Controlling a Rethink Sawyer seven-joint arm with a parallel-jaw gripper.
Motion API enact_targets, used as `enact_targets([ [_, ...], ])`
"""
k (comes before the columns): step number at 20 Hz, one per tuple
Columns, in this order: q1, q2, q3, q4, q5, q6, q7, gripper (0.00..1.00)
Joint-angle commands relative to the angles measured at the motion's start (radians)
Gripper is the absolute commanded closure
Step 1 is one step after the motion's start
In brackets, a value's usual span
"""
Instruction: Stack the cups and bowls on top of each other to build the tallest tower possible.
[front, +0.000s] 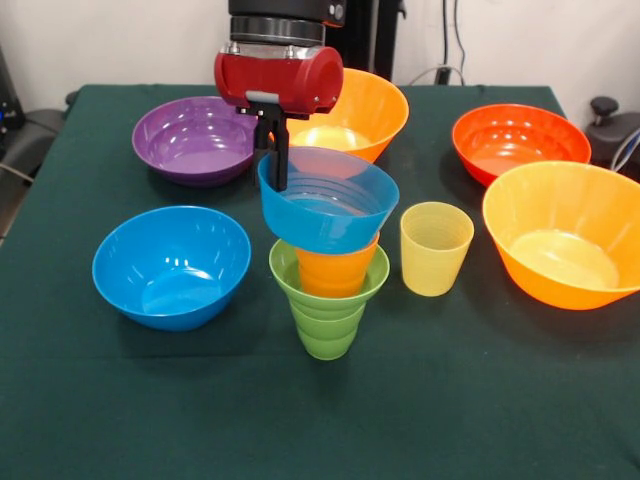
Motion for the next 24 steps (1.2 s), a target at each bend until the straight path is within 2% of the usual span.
enact_targets([
  [1,0.015,0.07,0.048,0.02,-0.047,-0.041,0.104,1.0],
  [12,0.017,0.069,0.05,0.025,-0.039,-0.04,0.113,1.0],
  [16,-0.006,0.062,0.073,0.04,-0.043,-0.032,0.112,1.0],
  [19,-0.029,0.043,0.104,0.054,-0.032,0.013,0.104,1.0],
  [24,-0.032,0.04,0.112,0.06,-0.027,0.014,0.111,1.0],
])
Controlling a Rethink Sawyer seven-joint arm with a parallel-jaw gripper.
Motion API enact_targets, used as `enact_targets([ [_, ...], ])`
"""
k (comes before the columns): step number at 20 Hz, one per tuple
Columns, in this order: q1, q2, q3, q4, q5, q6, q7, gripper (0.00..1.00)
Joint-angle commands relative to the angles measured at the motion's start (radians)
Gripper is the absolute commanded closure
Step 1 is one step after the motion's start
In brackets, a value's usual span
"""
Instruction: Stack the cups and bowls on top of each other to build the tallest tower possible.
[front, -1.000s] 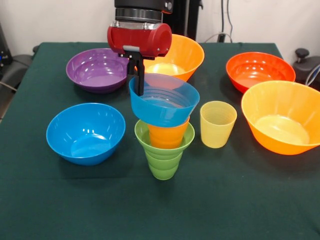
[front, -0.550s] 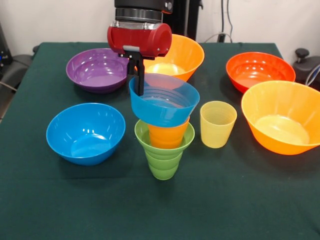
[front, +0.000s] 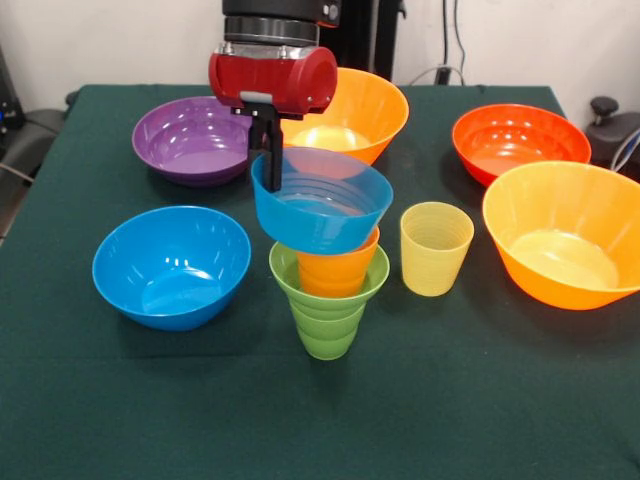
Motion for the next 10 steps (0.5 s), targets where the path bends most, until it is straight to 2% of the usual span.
enact_targets([
  [1,-0.009,0.042,0.096,0.054,-0.029,0.008,0.112,1.0],
  [10,-0.014,0.038,0.103,0.062,-0.029,-0.001,0.117,1.0],
])
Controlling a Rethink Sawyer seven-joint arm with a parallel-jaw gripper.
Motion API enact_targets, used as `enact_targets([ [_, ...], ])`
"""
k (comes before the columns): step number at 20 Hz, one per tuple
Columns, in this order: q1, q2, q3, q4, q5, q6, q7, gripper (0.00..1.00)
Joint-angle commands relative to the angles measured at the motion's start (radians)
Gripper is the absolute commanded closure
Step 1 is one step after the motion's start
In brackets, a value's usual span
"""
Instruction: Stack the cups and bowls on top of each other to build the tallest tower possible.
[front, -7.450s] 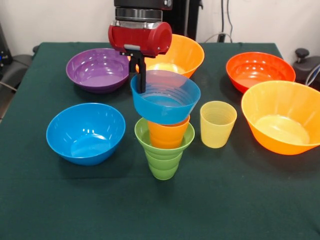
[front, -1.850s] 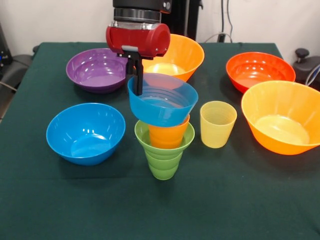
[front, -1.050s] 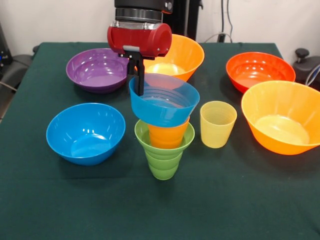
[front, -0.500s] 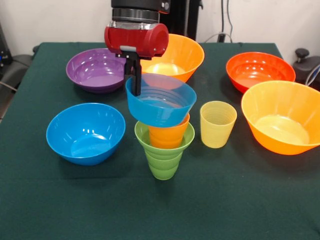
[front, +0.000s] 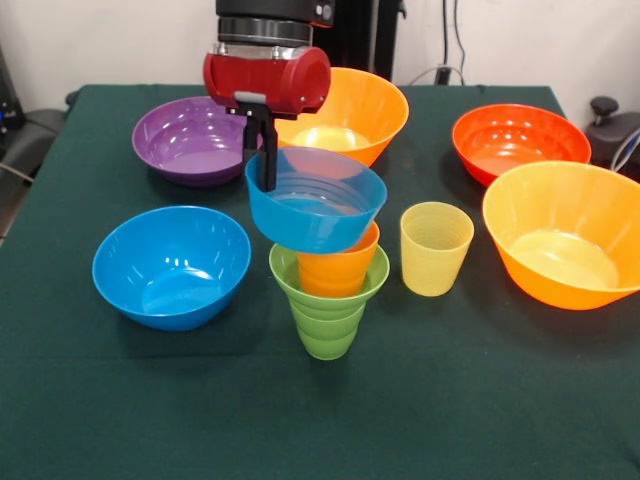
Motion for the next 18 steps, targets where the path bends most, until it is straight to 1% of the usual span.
enact_targets([
  [1,0.002,0.035,0.093,0.054,-0.024,0.004,0.119,1.0],
  [9,0.001,0.013,0.105,0.072,0.002,0.031,0.134,1.0],
  [13,0.007,0.005,0.107,0.1,-0.002,0.005,0.149,1.0],
  [18,0.02,0.003,0.098,0.14,-0.019,-0.051,0.167,1.0],
])
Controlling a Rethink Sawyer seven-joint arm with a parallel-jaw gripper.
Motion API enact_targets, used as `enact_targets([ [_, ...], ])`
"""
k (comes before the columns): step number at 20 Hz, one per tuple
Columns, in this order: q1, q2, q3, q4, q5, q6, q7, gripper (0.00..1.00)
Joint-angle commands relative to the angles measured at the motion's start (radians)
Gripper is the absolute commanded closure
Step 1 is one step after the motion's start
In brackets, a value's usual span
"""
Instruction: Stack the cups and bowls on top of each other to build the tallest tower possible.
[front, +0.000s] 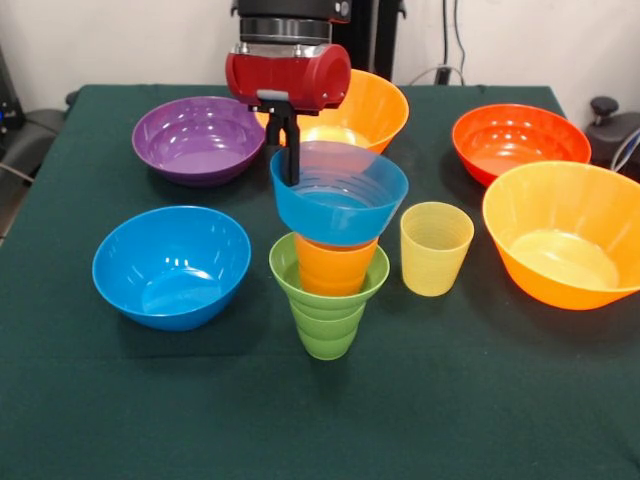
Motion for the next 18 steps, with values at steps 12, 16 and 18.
enact_targets([
  [12,-0.002,0.058,0.077,0.077,-0.041,-0.106,0.129,1.0],
  [16,-0.011,0.06,0.078,0.039,-0.031,-0.076,0.107,1.0],
  [18,-0.016,0.058,0.081,0.026,-0.029,-0.061,0.098,1.0],
])
